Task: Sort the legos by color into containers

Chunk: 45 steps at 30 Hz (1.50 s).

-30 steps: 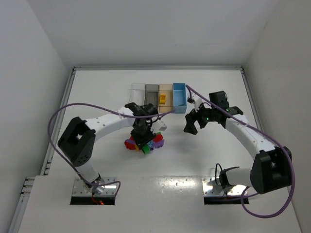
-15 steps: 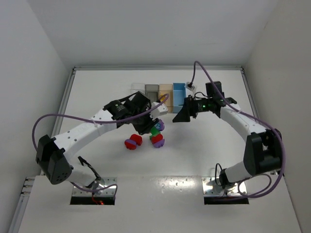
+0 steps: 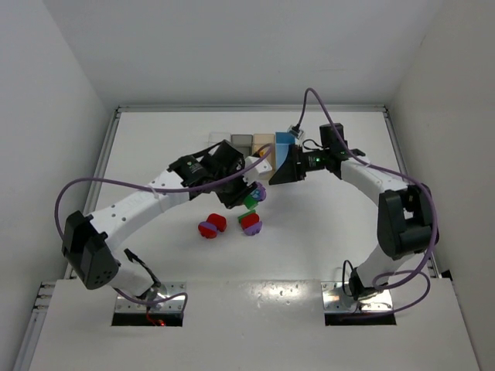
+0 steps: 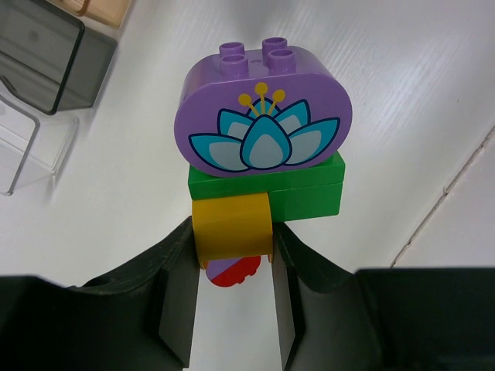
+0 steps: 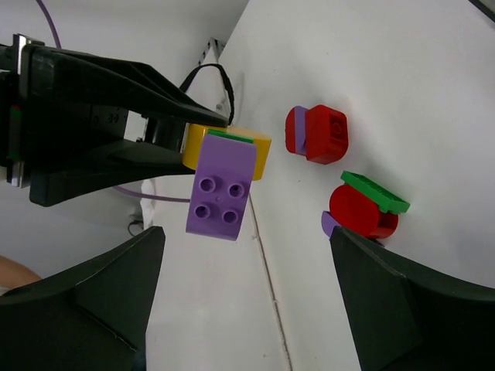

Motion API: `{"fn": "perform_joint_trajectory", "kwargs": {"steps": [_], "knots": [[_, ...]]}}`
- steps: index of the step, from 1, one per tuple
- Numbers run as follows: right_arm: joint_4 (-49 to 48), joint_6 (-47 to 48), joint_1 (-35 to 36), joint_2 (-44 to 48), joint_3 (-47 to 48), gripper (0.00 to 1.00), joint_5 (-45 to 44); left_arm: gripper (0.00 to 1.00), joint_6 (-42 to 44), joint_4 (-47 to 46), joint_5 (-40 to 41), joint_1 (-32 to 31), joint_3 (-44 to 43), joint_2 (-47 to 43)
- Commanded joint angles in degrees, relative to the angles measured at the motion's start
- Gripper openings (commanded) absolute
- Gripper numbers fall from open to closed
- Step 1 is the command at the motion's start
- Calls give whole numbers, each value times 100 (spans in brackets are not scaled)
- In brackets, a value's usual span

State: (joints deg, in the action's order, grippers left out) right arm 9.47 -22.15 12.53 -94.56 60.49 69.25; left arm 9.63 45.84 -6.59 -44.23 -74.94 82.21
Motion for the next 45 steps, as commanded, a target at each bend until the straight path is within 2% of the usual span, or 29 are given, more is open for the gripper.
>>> {"fn": "perform_joint_trajectory", "kwargs": {"steps": [1,15,19,20,22,23,25,26,28,29,31,35,43,45], "knots": [[-174,-70,74,-79,279,88,142,7,-110,-216,-79,-42,-258,57],[-227,-70,372,-299,455,87,88,7,-163,-331,-132,-200,-522,365],[-227,-17,425,-361,455,74,36,6,-163,-383,-132,-200,-575,471],[-227,-17,425,-361,455,67,36,6,-215,-383,-132,-200,-627,471],[-140,122,425,-361,455,62,36,6,-216,-383,-132,-200,-627,471],[-87,123,425,-361,455,54,36,6,-216,-383,-132,-200,-627,471],[36,316,425,-361,455,45,-26,5,-216,-383,-79,-200,-627,471],[37,369,425,-361,455,32,-26,5,-216,-383,-79,-200,-627,471],[229,544,425,-309,507,20,-87,3,-216,-383,-27,-200,-575,471],[282,597,425,-308,508,9,-140,2,-216,-383,-27,-200,-488,471],[448,659,294,-256,647,2,-140,1,-216,-383,-27,-200,-373,340],[950,1151,83,-150,1034,0,-359,0,-216,-383,192,-200,5,85],[1012,1152,-435,-97,1334,0,-413,0,-216,-383,377,-148,392,-232],[1012,1152,-498,-97,1264,0,-474,0,-390,-383,326,71,340,-232]]}}
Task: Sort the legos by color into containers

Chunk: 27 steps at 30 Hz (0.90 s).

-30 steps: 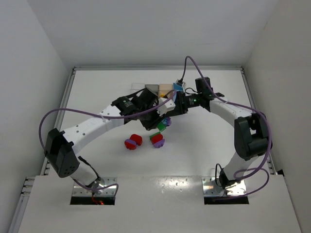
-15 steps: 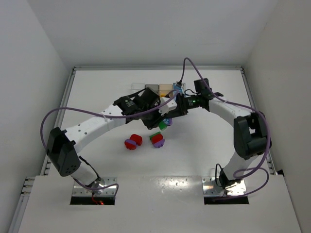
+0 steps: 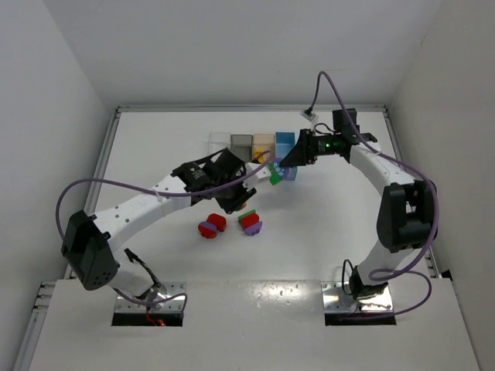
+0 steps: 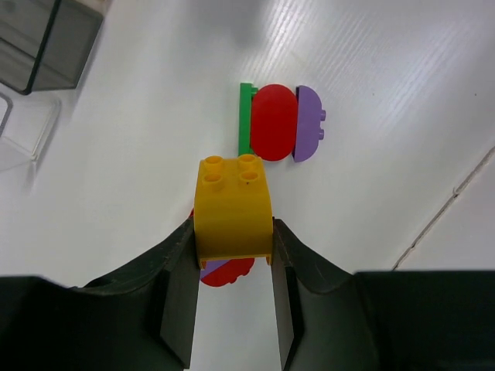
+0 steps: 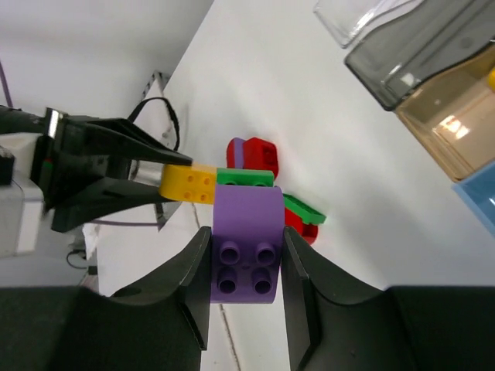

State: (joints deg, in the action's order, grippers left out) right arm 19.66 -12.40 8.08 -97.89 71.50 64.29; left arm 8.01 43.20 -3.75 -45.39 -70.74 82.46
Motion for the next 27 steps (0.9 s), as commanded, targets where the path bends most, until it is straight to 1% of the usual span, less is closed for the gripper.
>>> {"fn": "perform_joint_trajectory", "kwargs": {"steps": [1,5,7,9,10,12,13,15,16,19,23,27], "knots": [[-6,238,-104,235,162,0,-48,0,-317,-188,-37,275,-80,-256],[-6,361,-323,340,-22,0,-382,0,-783,-478,-380,767,-273,-309],[-6,361,-429,568,-84,0,-549,0,-1063,-680,-381,830,-448,-239],[134,440,-596,709,-136,0,-767,0,-1240,-804,-188,830,-581,-99],[187,528,-649,779,-137,0,-839,0,-1380,-961,-118,830,-633,67],[327,633,-789,973,-137,0,-1014,0,-1381,-1094,-178,882,-870,322],[485,747,-790,1025,-137,0,-1085,0,-1442,-1155,-179,882,-1002,681],[626,810,-939,1157,-137,0,-1199,0,-1521,-1156,-240,882,-1529,1121],[696,871,-992,1158,-137,0,-1200,0,-1617,-1156,-240,882,-1922,1585],[880,941,-1141,1228,-85,0,-1252,0,-1689,-1094,-232,935,-2512,2281],[943,994,-1369,1290,-84,0,-1314,0,-1741,-1094,-232,1005,-3120,2897],[943,994,-1484,1351,-145,0,-1314,0,-1741,-1094,-284,1058,-3490,3250]]}}
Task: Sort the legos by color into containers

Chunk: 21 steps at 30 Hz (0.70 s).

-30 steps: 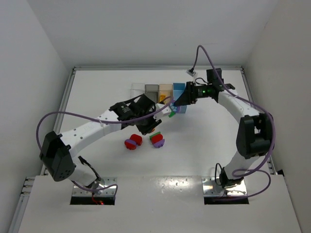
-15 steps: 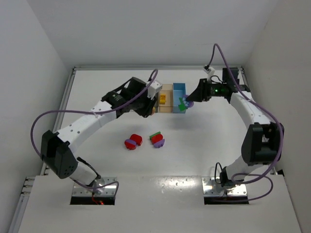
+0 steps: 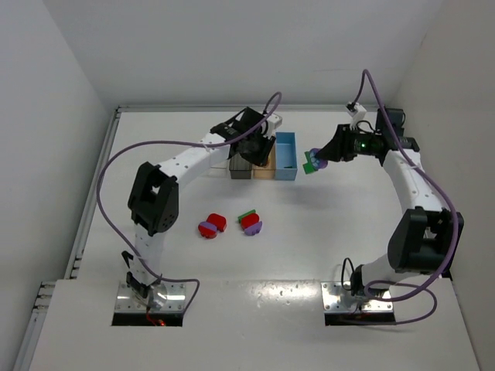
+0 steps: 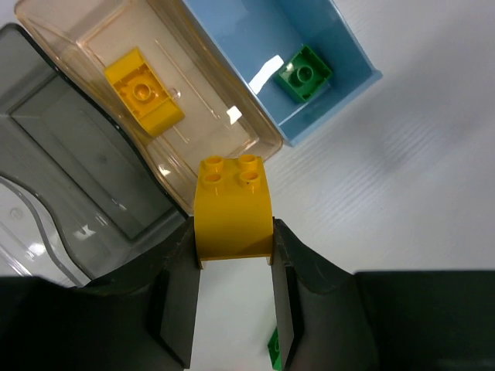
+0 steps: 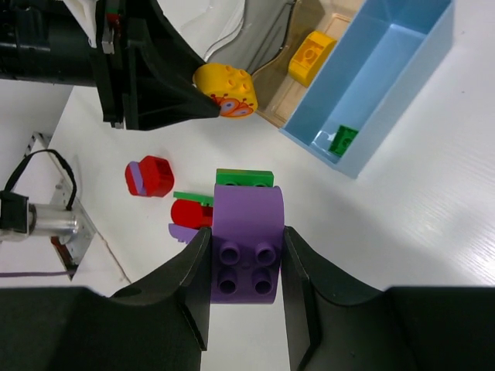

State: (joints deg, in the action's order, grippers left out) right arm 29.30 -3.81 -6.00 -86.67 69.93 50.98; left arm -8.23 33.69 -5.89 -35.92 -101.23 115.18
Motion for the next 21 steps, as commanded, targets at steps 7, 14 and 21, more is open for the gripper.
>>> {"fn": "perform_joint_trajectory", "kwargs": {"steps": [7,14,21], "knots": [[-73,83,-200,291,-94,0,17,0,-65,-91,-17,173,-723,320],[-214,-32,-200,291,-252,0,70,0,-65,-38,35,278,-890,567],[-214,-32,-200,125,-138,0,70,31,-12,15,-87,331,-995,822]]}}
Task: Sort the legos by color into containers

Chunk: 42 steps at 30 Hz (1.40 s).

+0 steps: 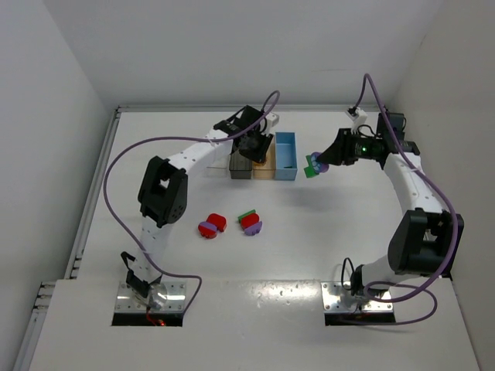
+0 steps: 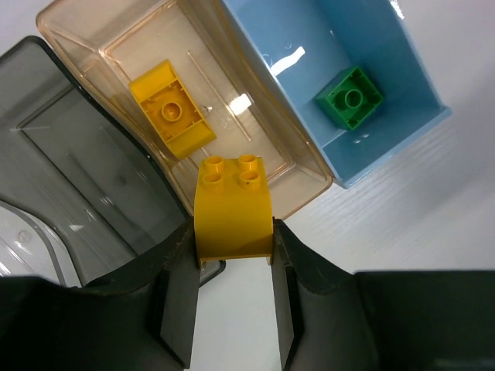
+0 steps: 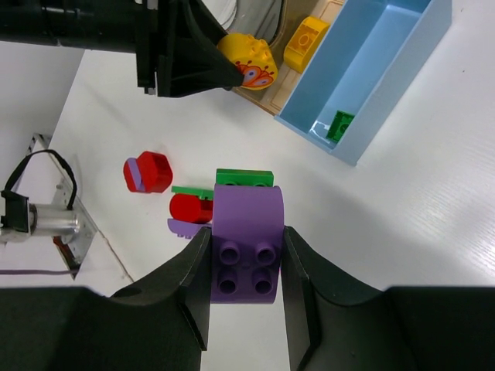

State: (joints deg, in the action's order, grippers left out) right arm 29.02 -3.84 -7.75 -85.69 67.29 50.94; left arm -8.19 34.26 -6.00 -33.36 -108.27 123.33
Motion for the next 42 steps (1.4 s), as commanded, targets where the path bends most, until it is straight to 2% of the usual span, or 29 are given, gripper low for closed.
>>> {"fn": "perform_joint_trajectory", "kwargs": {"steps": [1,2,4,8,12,13,14,15,17,18,21,27,30,42], "knots": [[-186,-29,-25,26,127,0,74,39,-16,-42,-146,76,-352,59],[-238,-82,-25,26,127,0,126,51,-16,-42,-147,76,-353,60],[-291,-143,-25,26,127,0,188,58,-16,-42,-305,76,-406,60],[-572,-467,28,-88,74,0,408,62,-77,-112,-752,137,-353,-194],[-1054,-1065,28,-229,-31,0,1145,63,-78,-305,-2270,391,-37,-651],[-1386,-1232,28,-316,-31,0,1312,63,-8,-306,-3414,462,33,-835],[-1659,-1738,80,-404,-153,0,1679,63,53,-393,-4043,532,112,-906],[-1975,-2057,80,-405,-207,0,1848,65,54,-394,-5041,663,304,-1046],[-3021,-3073,151,-615,-313,0,2183,65,-103,-769,-5830,778,891,-1240],[-3251,-3279,220,-676,-313,0,2253,66,-244,-954,-6269,848,1104,-1337],[-3455,-3457,431,-896,-190,0,2377,66,-867,-1772,-6851,902,1825,-1636],[-3710,-3800,766,-1142,82,0,2500,69,-1467,-2582,-6836,902,2283,-1812],[-3710,-3861,907,-1195,214,0,2500,71,-1467,-2582,-6520,902,2284,-1865],[-3710,-3862,1266,-1196,162,0,2500,72,-1519,-2582,-6343,849,1985,-1698]]}}
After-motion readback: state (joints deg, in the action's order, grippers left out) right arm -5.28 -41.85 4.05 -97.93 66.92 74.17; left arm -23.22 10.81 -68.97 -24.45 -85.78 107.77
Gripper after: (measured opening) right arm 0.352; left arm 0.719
